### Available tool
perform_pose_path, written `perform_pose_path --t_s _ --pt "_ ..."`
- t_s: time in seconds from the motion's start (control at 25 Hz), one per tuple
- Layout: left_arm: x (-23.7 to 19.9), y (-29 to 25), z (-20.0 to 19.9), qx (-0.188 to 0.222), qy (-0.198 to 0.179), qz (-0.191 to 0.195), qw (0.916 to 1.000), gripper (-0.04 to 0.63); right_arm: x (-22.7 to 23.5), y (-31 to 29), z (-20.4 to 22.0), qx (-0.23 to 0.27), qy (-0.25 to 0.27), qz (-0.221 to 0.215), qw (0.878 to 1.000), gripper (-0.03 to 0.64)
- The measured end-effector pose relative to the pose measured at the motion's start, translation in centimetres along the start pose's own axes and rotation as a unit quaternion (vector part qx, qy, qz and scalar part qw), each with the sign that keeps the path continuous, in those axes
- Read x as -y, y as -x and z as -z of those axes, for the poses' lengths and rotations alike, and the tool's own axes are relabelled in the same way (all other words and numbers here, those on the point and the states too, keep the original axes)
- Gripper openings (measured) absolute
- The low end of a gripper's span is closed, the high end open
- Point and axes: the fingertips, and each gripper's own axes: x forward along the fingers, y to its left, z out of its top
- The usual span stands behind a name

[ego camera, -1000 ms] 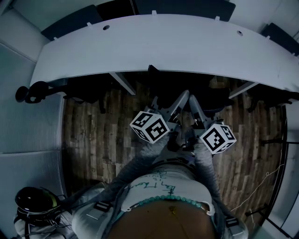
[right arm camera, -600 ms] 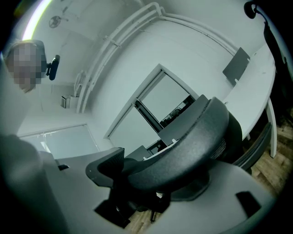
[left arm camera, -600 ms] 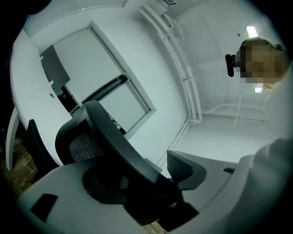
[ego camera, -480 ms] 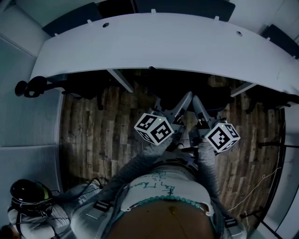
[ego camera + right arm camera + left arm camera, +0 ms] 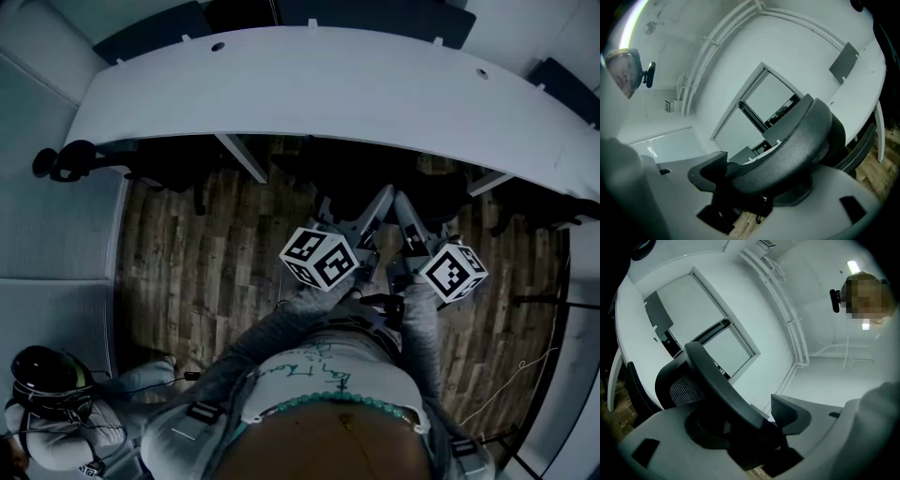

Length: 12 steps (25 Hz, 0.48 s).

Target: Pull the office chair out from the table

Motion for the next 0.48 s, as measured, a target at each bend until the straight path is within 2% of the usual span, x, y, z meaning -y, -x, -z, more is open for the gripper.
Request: perform_pose_path --t_s 0.48 --pt "0.6 0.7 0.7 0.018 -0.005 -0.014 0.9997 0.285 0.1 1.1 0.2 0.002 0.001 -0.012 1.000 0.288"
